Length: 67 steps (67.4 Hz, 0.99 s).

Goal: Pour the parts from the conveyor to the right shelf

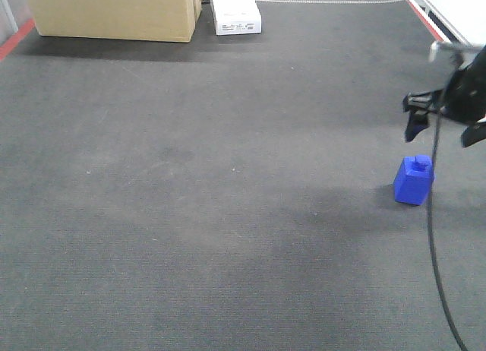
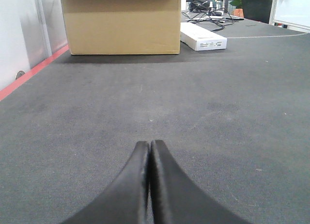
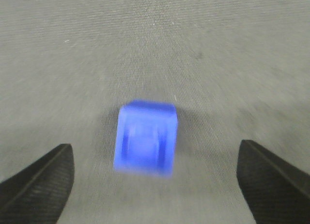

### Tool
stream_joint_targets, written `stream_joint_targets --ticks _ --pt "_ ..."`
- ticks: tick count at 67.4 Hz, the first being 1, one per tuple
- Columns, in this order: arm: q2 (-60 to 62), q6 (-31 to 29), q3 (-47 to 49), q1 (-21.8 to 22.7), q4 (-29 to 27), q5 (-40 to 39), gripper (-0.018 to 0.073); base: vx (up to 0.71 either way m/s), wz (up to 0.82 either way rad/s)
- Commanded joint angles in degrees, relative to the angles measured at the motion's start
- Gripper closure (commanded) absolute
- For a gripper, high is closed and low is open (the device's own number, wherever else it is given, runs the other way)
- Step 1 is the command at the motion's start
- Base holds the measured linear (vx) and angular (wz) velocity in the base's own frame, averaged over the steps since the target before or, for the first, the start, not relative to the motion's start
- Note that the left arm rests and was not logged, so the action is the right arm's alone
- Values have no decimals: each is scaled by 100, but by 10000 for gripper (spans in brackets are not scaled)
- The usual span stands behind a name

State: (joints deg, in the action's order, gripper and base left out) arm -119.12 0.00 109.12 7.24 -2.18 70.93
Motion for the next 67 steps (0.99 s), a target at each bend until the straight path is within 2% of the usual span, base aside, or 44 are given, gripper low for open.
stream_joint_targets --ticks 1,31,43,49,55,67 --pt "-7 -31 377 17 -160 141 -66 0 0" --pt "-752 -96 496 17 -416 286 -45 0 0" --pt "-810 -96 496 17 -411 286 6 0 0" --pt "-811 -96 496 17 -411 286 73 0 0" --pt "-811 -96 496 17 -411 286 179 0 0" --pt "-804 -185 496 22 -434 286 536 0 0"
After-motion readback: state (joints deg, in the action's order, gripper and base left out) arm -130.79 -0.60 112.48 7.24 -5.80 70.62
